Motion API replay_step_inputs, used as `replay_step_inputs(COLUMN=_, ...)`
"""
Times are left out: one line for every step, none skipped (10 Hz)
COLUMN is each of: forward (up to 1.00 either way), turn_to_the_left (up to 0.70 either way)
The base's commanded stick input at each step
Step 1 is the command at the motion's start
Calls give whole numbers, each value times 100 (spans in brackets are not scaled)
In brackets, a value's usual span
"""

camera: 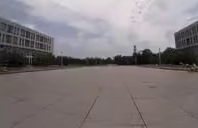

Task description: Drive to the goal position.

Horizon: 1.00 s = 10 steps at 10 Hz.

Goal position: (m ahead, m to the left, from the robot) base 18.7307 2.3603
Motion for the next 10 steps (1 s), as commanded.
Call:
replay_step_inputs(forward=70, turn_to_the_left=0)
replay_step_inputs(forward=70, turn_to_the_left=0)
replay_step_inputs(forward=70, turn_to_the_left=0)
replay_step_inputs(forward=70, turn_to_the_left=0)
replay_step_inputs(forward=70, turn_to_the_left=0)
replay_step_inputs(forward=70, turn_to_the_left=0)
replay_step_inputs(forward=70, turn_to_the_left=0)
replay_step_inputs(forward=70, turn_to_the_left=0)
replay_step_inputs(forward=70, turn_to_the_left=0)
replay_step_inputs(forward=70, turn_to_the_left=0)
